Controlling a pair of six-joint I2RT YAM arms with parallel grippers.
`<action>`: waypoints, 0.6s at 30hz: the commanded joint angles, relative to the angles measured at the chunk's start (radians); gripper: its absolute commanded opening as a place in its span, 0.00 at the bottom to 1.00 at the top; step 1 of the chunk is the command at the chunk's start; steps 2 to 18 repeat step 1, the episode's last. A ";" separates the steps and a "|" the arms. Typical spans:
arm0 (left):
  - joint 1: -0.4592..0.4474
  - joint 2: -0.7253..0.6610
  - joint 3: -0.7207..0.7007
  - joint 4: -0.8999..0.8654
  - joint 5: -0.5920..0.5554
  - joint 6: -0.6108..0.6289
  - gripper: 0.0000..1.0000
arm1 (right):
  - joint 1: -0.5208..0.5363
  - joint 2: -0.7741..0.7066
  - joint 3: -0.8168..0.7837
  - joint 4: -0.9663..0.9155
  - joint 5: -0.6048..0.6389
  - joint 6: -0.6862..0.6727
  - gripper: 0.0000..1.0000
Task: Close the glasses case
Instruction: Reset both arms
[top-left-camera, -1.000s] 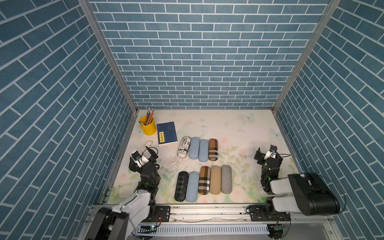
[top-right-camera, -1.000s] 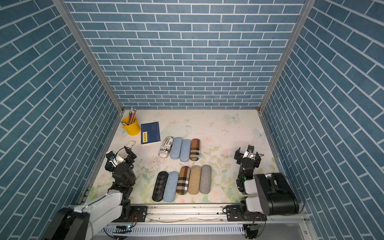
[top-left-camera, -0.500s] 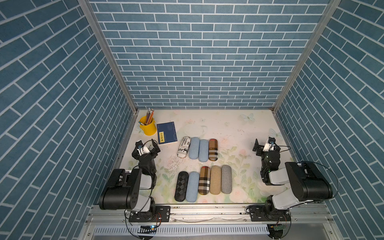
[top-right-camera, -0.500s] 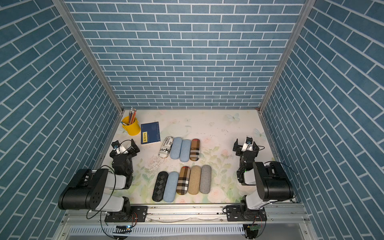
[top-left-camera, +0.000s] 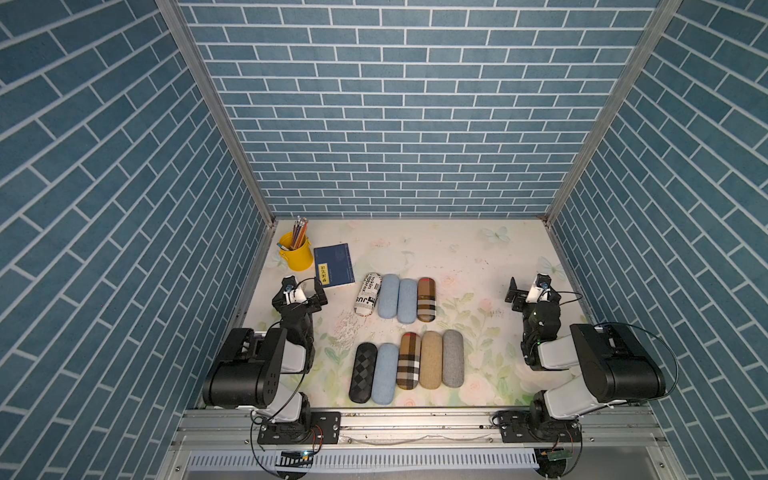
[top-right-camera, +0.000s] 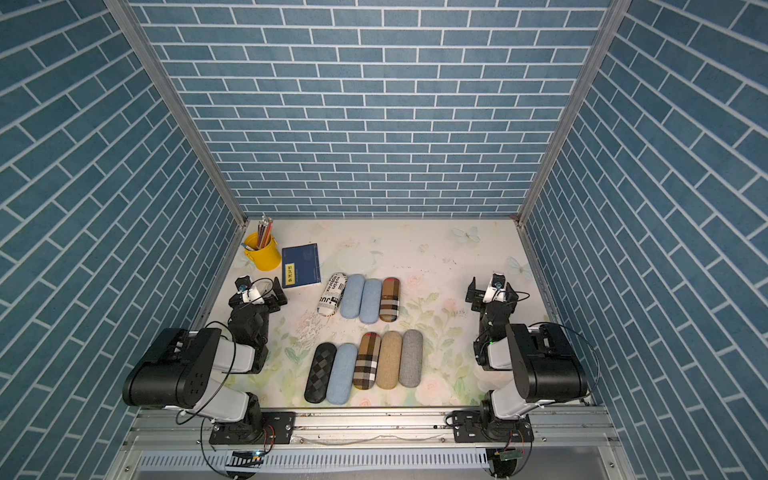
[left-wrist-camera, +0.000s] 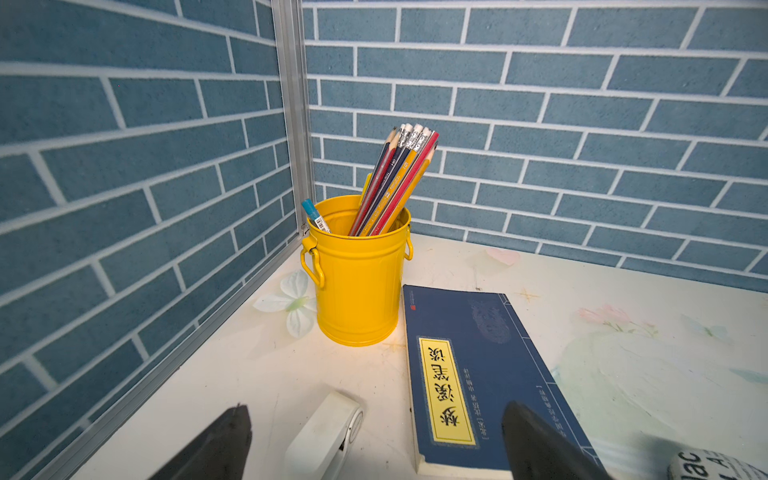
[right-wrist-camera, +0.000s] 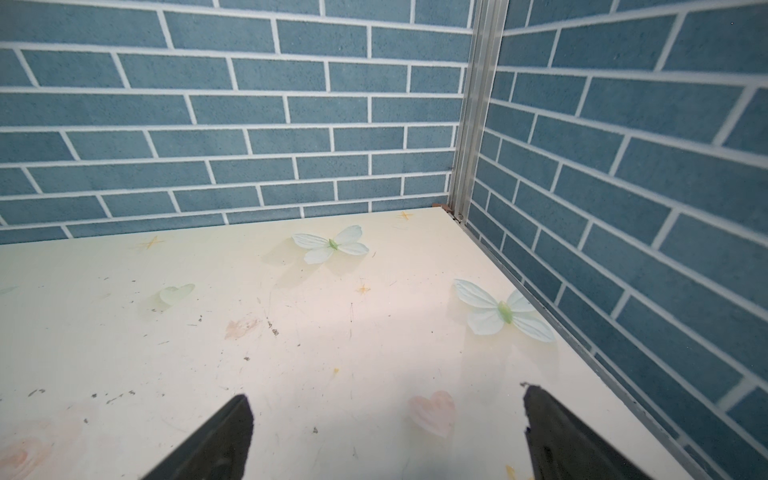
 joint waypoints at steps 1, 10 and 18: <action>-0.003 -0.001 0.011 0.013 0.009 0.014 1.00 | -0.001 0.002 -0.005 0.033 -0.006 -0.033 0.99; -0.003 -0.001 0.011 0.013 0.009 0.014 1.00 | -0.001 0.002 -0.005 0.033 -0.006 -0.033 0.99; -0.003 -0.001 0.011 0.013 0.009 0.014 1.00 | -0.001 0.002 -0.005 0.033 -0.006 -0.033 0.99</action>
